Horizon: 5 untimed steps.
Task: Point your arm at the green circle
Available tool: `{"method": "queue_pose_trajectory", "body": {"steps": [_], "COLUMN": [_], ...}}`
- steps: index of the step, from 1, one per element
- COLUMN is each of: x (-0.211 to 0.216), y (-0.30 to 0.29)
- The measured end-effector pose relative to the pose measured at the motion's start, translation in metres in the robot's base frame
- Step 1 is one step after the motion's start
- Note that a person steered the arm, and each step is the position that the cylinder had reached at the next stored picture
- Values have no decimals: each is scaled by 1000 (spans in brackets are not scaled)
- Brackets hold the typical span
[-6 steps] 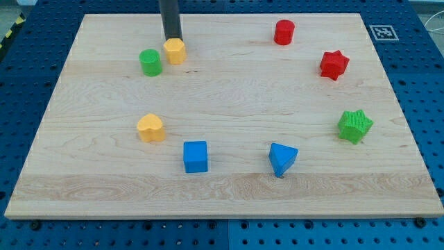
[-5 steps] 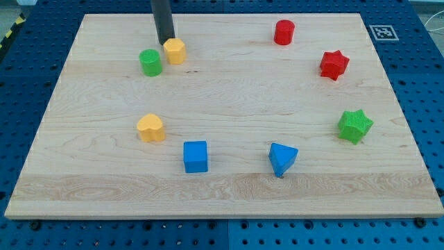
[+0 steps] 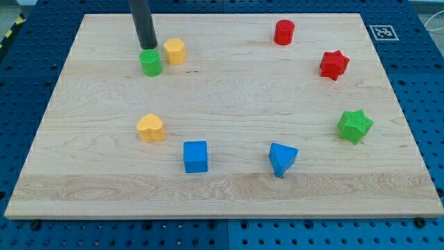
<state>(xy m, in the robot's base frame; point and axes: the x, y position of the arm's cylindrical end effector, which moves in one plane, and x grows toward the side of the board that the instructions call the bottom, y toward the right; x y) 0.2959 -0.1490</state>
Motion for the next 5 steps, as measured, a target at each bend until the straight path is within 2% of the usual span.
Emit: {"method": "queue_pose_trajectory", "body": {"steps": [5], "x": [31], "y": [-23]}}
